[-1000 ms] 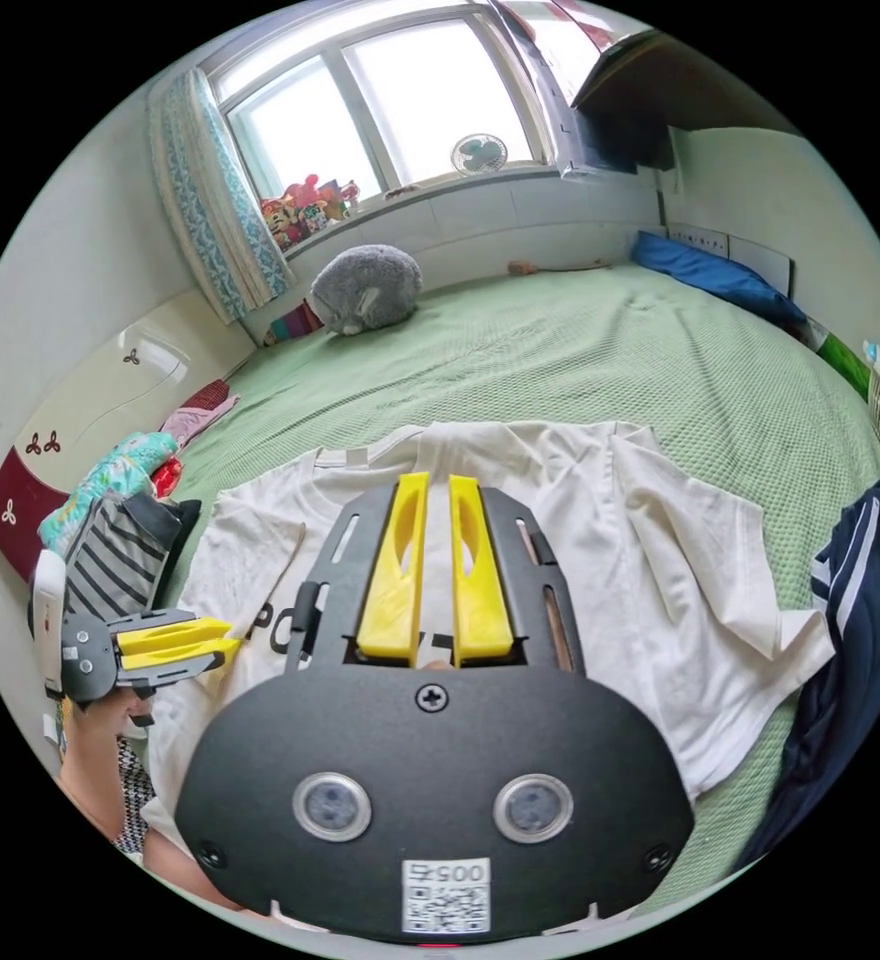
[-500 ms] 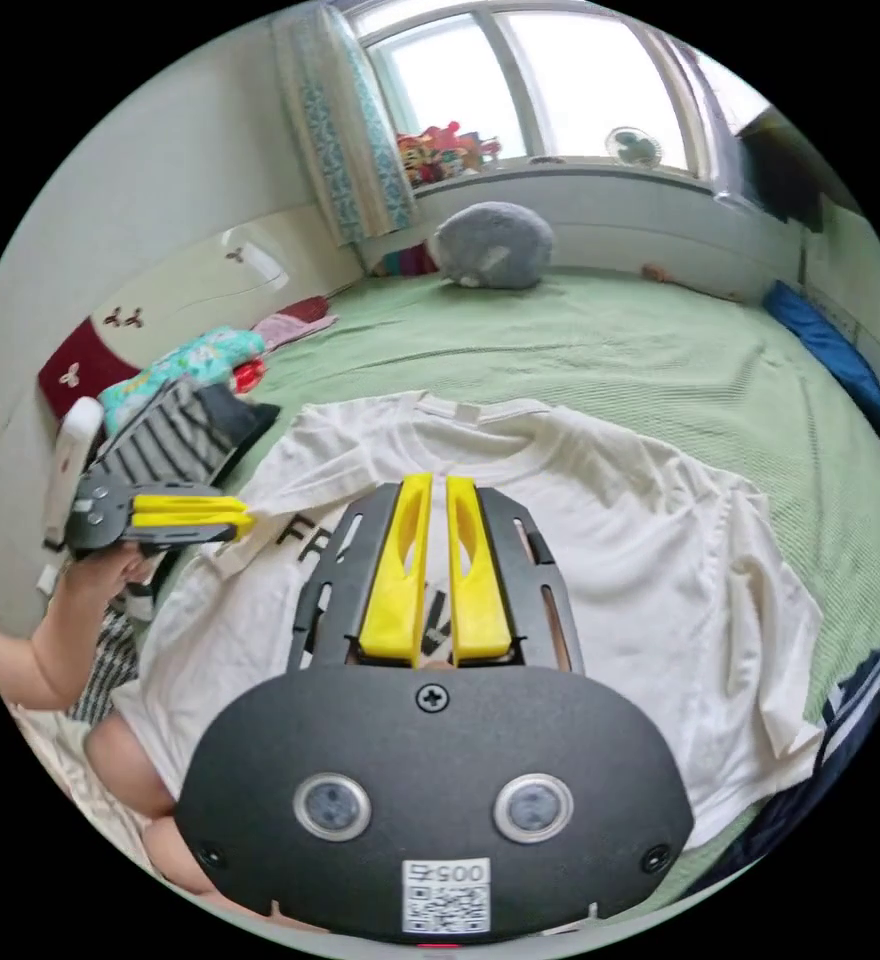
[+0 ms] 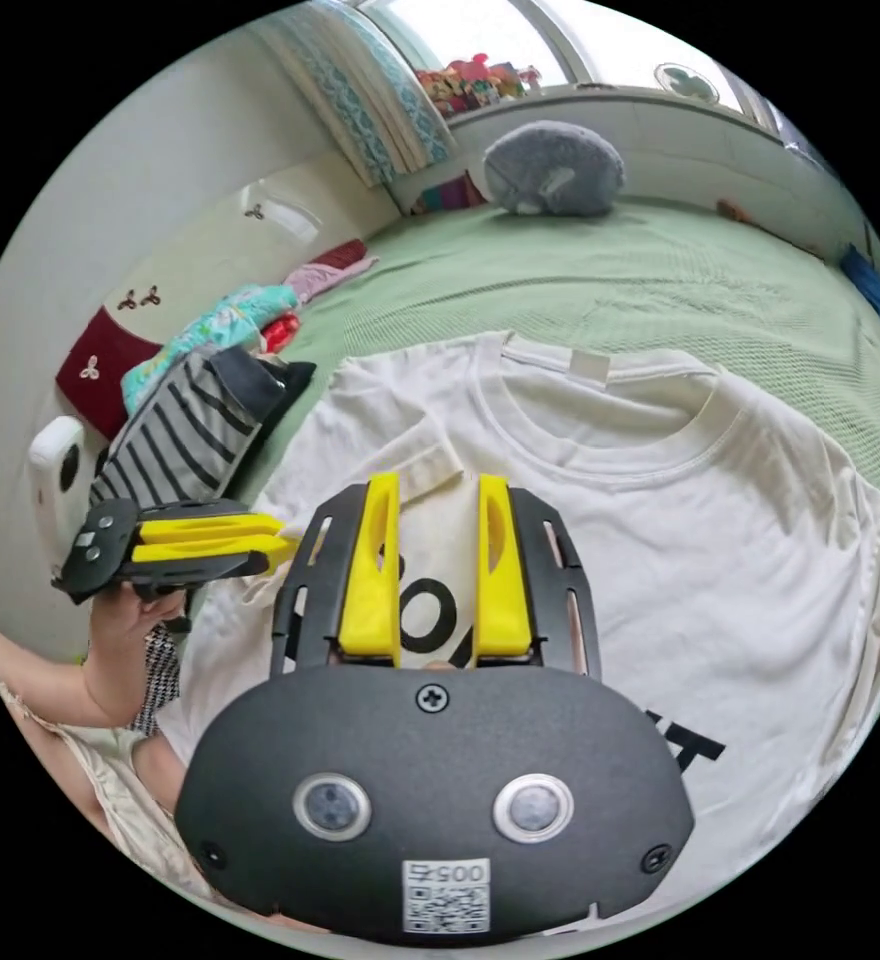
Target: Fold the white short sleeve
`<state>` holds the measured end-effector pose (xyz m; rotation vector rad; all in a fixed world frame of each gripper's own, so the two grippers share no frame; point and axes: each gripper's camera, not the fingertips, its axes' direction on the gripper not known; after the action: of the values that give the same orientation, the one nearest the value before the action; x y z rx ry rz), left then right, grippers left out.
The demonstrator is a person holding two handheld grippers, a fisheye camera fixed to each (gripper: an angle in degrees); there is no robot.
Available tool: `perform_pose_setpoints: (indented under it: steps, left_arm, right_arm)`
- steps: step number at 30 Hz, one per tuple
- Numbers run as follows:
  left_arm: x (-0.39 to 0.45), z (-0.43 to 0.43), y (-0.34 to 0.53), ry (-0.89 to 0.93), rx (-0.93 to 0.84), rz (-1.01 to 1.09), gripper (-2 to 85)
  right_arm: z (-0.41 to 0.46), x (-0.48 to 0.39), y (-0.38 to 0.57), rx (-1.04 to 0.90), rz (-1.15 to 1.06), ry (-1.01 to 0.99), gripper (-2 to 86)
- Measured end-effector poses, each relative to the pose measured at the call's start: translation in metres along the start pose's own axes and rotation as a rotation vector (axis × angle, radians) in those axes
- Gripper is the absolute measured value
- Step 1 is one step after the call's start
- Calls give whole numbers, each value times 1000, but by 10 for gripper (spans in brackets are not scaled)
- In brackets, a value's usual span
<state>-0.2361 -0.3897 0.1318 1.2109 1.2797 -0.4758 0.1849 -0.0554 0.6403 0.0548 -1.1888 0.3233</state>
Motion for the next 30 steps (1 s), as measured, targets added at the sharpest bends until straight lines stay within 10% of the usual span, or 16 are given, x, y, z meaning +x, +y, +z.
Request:
perform_pose_setpoints:
  steps: [10,30]
  left_arm:
    - [-40,-49,15,78,-3,24,38]
    - [-193,-206,112,-62,62,-368,3]
  right_arm:
    - [2,-15,-42,-82,68,-18,-7]
    - [-67,-268,-150,-82,-187,-206,67]
